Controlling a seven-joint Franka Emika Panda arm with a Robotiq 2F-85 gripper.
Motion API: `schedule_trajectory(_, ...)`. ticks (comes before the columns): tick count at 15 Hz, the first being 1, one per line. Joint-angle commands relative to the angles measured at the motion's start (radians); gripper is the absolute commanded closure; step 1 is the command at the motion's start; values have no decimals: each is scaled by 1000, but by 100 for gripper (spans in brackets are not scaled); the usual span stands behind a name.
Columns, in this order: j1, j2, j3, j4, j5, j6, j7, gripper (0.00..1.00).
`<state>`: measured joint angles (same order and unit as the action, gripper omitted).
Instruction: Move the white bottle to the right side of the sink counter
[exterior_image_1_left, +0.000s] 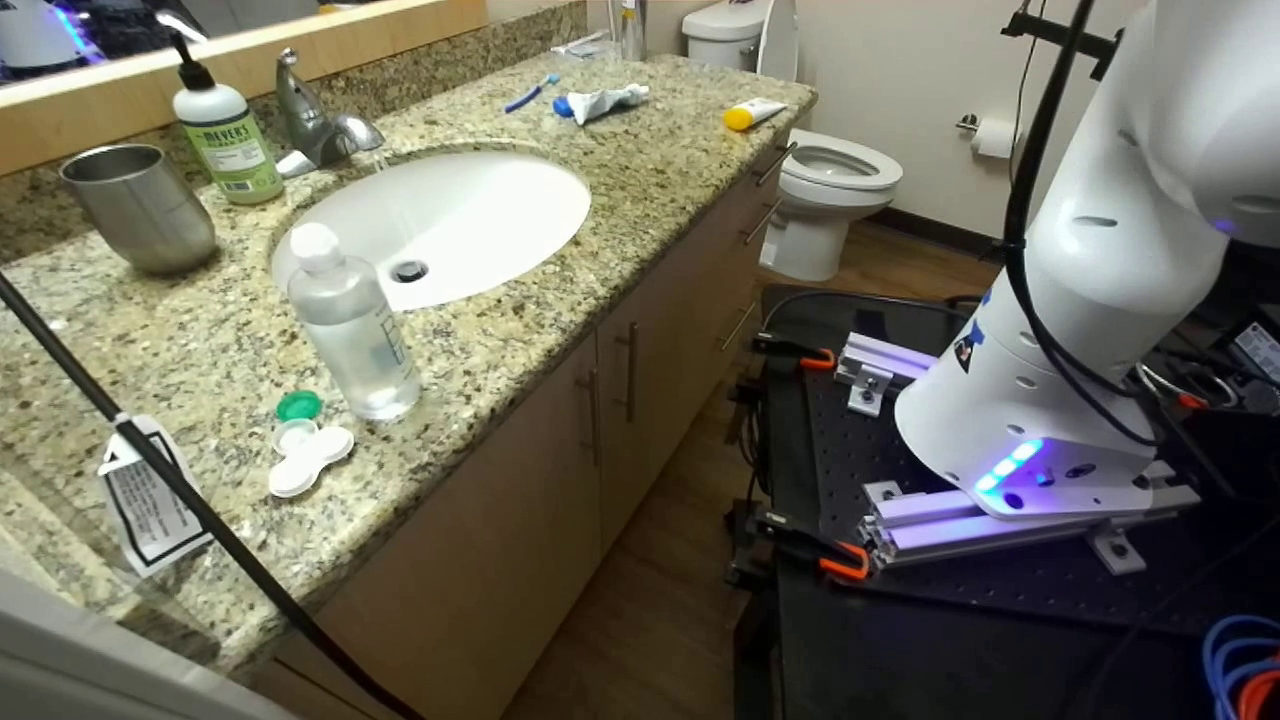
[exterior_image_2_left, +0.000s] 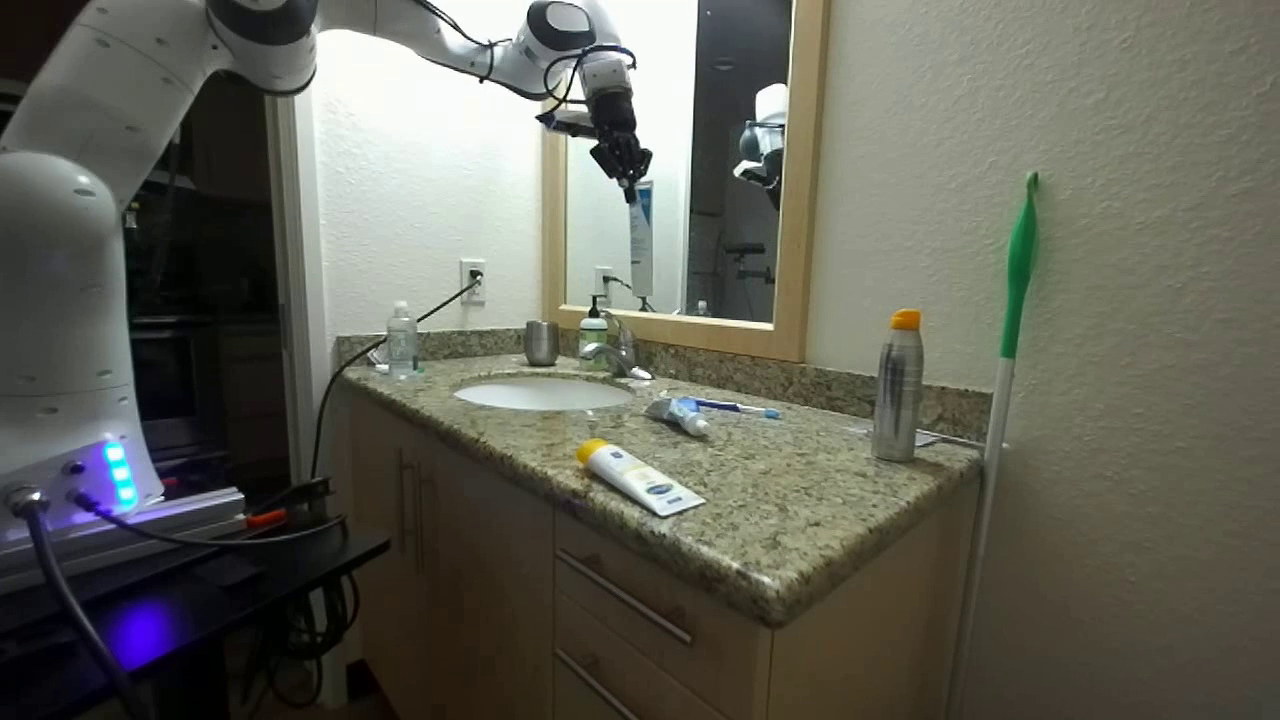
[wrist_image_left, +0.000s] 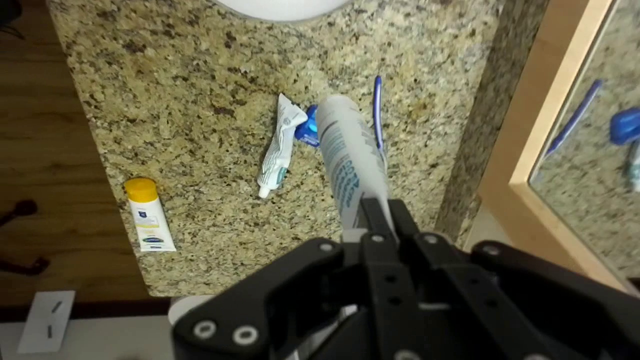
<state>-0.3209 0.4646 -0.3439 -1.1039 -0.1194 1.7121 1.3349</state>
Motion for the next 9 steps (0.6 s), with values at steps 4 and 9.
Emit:
schedule_trajectory(4, -267, 257, -53, 367, 191, -166, 97, 98)
schedule_trajectory(9, -272, 223, -48, 279, 168, -128, 78, 94)
